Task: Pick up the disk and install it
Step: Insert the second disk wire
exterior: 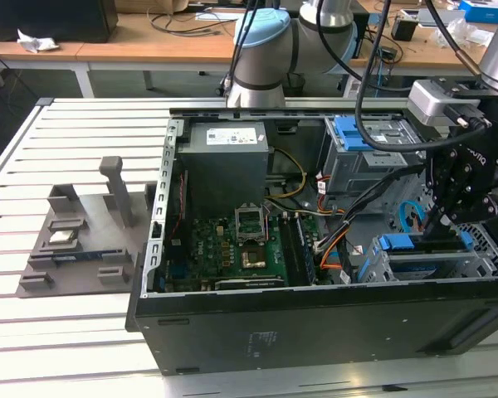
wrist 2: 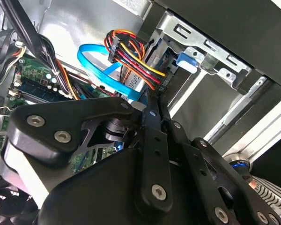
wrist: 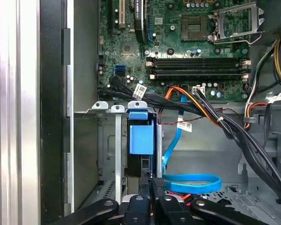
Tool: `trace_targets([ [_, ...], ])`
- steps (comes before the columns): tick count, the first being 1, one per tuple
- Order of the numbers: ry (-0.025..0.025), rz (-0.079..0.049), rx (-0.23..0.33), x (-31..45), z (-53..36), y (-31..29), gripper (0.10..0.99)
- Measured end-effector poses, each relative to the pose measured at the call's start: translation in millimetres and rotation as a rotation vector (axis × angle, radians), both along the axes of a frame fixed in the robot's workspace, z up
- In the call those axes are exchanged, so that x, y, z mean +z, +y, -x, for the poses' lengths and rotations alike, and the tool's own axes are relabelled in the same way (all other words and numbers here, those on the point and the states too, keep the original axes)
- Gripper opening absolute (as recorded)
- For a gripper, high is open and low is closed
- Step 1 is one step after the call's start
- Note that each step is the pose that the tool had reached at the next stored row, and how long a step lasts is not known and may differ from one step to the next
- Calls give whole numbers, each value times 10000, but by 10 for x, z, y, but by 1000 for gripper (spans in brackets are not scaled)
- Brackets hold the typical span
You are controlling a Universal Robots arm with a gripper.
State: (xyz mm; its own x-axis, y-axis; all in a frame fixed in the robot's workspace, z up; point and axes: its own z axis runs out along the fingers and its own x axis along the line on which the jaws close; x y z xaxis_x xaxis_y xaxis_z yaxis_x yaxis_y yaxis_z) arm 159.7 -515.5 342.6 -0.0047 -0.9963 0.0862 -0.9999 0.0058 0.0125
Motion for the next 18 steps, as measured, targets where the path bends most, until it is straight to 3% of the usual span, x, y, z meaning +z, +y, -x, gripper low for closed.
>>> trace_targets([
  [7, 0, -1, 0, -14, 0, 0, 161],
  [9, 0, -1, 0, -15, 0, 0, 235],
  [11, 0, -3, 0, -12, 0, 3, 235],
  [16, 0, -1, 0, 125, 0, 75, 235],
  [18, 0, 0, 0, 254, 0, 118, 153],
])
